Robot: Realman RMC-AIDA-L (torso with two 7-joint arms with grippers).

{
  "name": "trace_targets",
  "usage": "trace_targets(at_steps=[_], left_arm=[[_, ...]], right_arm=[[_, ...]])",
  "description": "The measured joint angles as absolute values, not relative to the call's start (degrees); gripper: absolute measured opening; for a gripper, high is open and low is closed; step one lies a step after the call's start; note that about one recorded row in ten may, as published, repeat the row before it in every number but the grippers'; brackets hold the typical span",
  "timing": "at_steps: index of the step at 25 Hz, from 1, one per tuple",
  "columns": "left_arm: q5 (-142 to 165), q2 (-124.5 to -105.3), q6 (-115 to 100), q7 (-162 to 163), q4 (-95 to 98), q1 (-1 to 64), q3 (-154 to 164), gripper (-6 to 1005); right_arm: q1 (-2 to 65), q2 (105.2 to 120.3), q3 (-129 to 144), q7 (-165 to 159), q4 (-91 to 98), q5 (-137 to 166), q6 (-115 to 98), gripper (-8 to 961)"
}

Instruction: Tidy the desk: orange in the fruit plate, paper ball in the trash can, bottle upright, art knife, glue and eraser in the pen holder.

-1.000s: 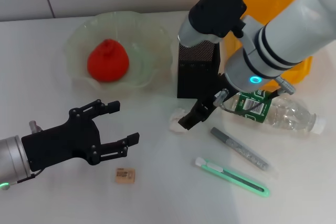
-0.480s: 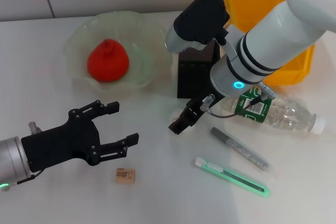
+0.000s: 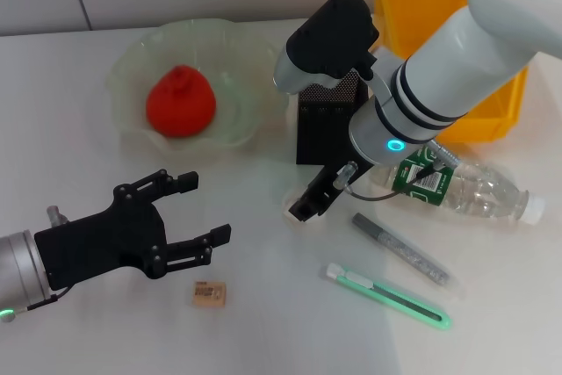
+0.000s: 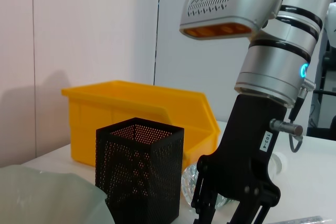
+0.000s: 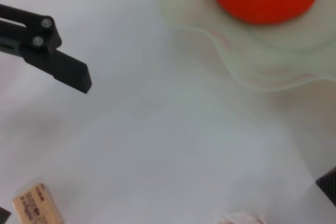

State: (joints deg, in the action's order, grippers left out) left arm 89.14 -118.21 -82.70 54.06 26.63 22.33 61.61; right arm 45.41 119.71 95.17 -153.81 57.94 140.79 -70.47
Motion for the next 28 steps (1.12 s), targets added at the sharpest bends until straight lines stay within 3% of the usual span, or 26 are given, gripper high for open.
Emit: trace_targets(at_steps=[5,12,21,28], left_arm=[[89.16,-118.21,-82.7,54.06,26.63,22.32,61.61,864],[89.21,-118.21,-82.63,54.05,26.63,22.34,61.61,864],[89.21,-118.22,-82.61,54.05,26.71,22.74,61.61,864],[89.2,-118.21,-82.77,53.83,26.72,22.76,61.61,863]], right_arm=[[45.14,119.6,94.65,-153.89,58.7,140.79,-70.88,416],[42.95,119.41,92.34,-154.04,66.0,140.8,-75.45,399],[33.17,119.26,74.89,-153.71,92.32,141.12,-86.7,399],[29.69,119.19,62.15,-151.52,98.3,141.41,-87.14,417]])
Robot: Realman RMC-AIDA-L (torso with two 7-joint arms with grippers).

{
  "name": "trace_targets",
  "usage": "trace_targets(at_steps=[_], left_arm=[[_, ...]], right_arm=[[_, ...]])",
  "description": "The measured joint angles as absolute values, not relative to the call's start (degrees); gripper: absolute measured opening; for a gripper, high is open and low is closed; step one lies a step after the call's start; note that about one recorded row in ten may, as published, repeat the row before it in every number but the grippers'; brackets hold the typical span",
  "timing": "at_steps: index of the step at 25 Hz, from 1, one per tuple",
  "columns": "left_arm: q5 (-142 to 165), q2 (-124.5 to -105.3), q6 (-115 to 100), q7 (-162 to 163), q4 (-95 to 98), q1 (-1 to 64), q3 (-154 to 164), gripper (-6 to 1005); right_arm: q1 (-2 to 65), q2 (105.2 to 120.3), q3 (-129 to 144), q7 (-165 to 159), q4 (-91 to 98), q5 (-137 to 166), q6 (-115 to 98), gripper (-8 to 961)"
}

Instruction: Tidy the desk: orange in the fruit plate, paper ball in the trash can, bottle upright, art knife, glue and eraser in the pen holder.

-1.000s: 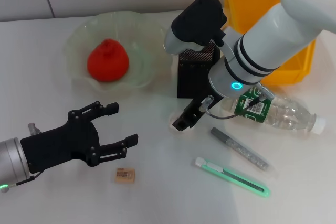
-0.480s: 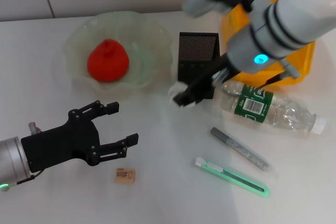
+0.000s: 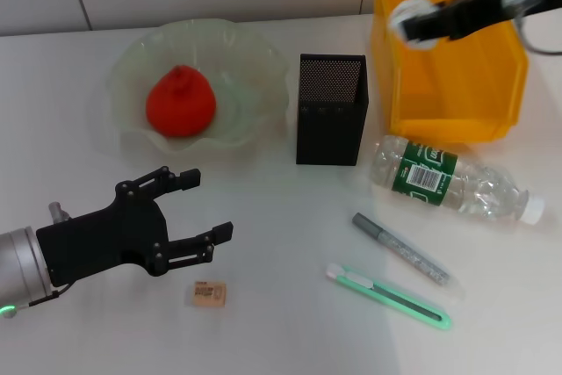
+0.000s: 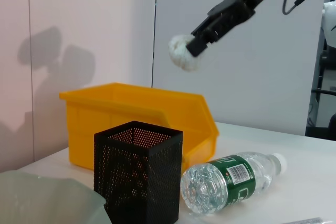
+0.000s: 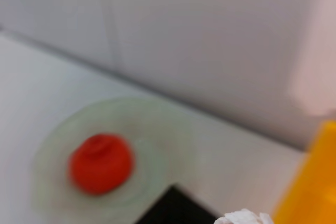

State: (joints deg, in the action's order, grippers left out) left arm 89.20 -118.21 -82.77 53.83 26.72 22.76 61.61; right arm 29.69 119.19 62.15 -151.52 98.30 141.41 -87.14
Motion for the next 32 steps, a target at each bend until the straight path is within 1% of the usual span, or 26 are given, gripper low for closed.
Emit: trace_targets(at_steps=[4,9,18,23,28,32], left_arm=[[89.2,-118.22,-82.74,53.97,26.66,22.77,61.61,863],[89.2,-118.21,-82.73,54.02,26.62,22.9,61.61,863],[89.21,-118.21,-82.99,54.05,26.7,23.3,62.13,863],[89.2,-118.21,-82.92,54.05,26.65,23.26,62.23,863],[89.2,-118.29,-82.96,54.01,26.64,23.13,62.3,863],[89.2,-118.3,-82.97,53.97,26.79,22.99,62.31,862]], right_arm=[[29.1,119.08,56.77,-149.37,96.14,142.9,-84.72,427],[28.4,119.09,56.38,-148.71,90.78,147.28,-77.93,439],[31.02,119.11,56.8,-145.65,80.0,150.04,-69.84,462],[31.45,119.1,56.92,-145.54,79.1,149.97,-69.32,680],[30.5,119.13,56.94,-145.52,81.86,148.7,-70.63,724],[26.33,119.14,57.48,-142.9,87.6,139.98,-72.84,758]])
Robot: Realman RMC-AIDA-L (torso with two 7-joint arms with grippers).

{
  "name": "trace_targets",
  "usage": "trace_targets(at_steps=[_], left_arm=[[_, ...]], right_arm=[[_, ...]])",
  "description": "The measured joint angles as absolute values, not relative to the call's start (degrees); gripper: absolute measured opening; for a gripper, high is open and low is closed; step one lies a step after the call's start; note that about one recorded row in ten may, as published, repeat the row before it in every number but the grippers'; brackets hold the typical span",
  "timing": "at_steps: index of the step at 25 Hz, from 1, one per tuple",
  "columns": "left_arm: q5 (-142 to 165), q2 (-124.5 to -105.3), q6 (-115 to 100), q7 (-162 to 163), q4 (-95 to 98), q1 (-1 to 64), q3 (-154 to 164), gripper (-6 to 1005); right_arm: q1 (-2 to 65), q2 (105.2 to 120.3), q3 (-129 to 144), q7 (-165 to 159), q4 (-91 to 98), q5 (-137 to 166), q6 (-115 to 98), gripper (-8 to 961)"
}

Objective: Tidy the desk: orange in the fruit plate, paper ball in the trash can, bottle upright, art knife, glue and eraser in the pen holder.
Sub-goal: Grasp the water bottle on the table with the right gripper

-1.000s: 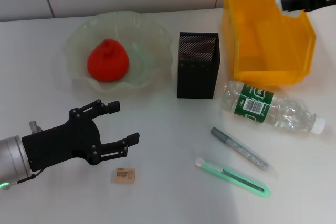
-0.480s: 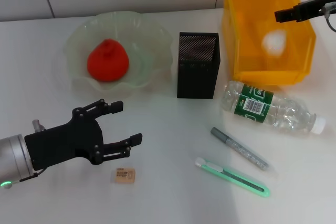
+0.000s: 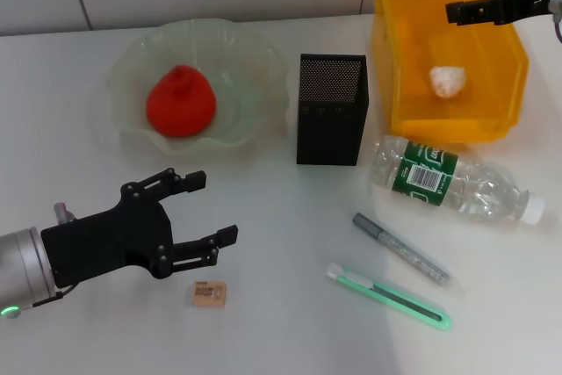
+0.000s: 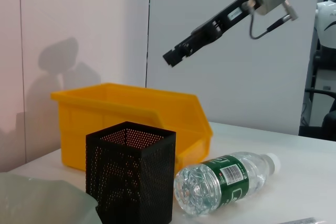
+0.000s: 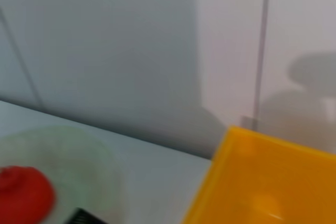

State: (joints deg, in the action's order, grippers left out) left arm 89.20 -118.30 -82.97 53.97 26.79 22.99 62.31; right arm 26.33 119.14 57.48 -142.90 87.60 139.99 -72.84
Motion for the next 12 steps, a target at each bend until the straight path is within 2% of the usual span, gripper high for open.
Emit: trace_targets(at_steps=[1,5,6,12], left_arm=[[89.21,-118.3,-82.98,53.97,26.84,22.94,62.32,862],[89.2,-118.3,-83.0,53.81,26.88,22.83,62.32,862],[89.2,-118.3,-82.99,53.71,26.82,22.79,62.32,862],[89.21,-118.3,-82.75,53.66,26.67,22.88,62.31,862]], right_arm=[[23.62,119.13,57.41,-140.36,90.2,134.39,-74.24,767],[19.65,119.34,57.27,-136.01,92.52,127.6,-75.81,767],[16.61,119.46,57.69,-132.13,92.93,122.65,-76.18,767],[9.1,119.57,57.91,-118.08,89.76,108.38,-77.11,767]])
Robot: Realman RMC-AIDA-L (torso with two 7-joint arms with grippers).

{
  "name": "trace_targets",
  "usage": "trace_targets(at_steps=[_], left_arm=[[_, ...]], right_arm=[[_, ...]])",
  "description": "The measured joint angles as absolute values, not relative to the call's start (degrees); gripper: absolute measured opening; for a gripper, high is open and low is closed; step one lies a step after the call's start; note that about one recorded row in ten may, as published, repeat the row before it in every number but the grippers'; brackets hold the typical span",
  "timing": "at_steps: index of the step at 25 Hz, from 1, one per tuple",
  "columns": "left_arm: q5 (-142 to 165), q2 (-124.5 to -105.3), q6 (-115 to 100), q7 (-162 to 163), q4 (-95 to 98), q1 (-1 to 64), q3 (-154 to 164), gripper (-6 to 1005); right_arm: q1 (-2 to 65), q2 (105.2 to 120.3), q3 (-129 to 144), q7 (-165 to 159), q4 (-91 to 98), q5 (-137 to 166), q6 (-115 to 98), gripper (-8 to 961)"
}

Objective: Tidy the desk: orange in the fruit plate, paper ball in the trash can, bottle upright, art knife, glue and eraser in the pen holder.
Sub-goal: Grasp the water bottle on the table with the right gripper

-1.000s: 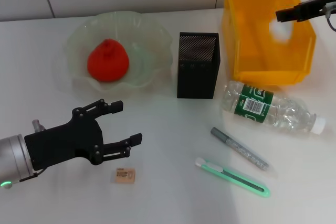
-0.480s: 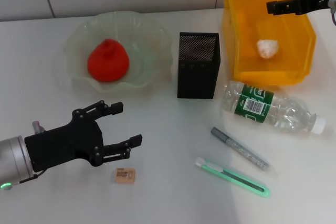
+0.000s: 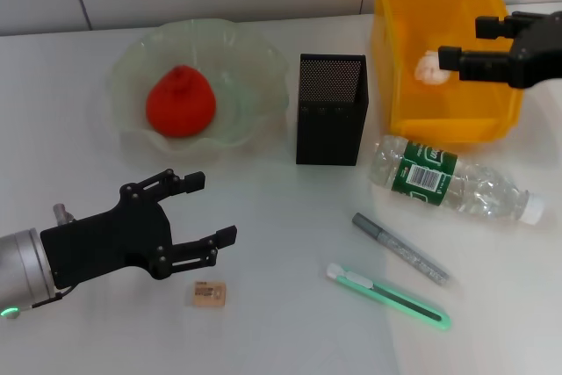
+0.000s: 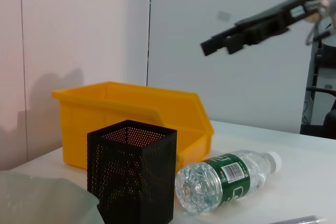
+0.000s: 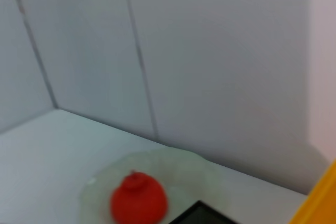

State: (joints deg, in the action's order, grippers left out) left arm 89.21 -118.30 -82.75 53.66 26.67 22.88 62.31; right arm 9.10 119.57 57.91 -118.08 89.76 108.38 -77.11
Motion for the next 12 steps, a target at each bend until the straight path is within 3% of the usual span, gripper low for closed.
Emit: trace_targets(at_steps=[4,12], left_arm=[[89.21,-118.3,-82.72,53.85,26.63,22.94,62.31,862],[89.21,-118.3,-82.61,54.06,26.62,22.79,62.41,862]], right_arm=[[2.94,119.49,56.96,-99.87,78.02,95.66,-79.43,767],[2.47,119.12,46.11,-73.42,51.82,90.14,-86.67,767]])
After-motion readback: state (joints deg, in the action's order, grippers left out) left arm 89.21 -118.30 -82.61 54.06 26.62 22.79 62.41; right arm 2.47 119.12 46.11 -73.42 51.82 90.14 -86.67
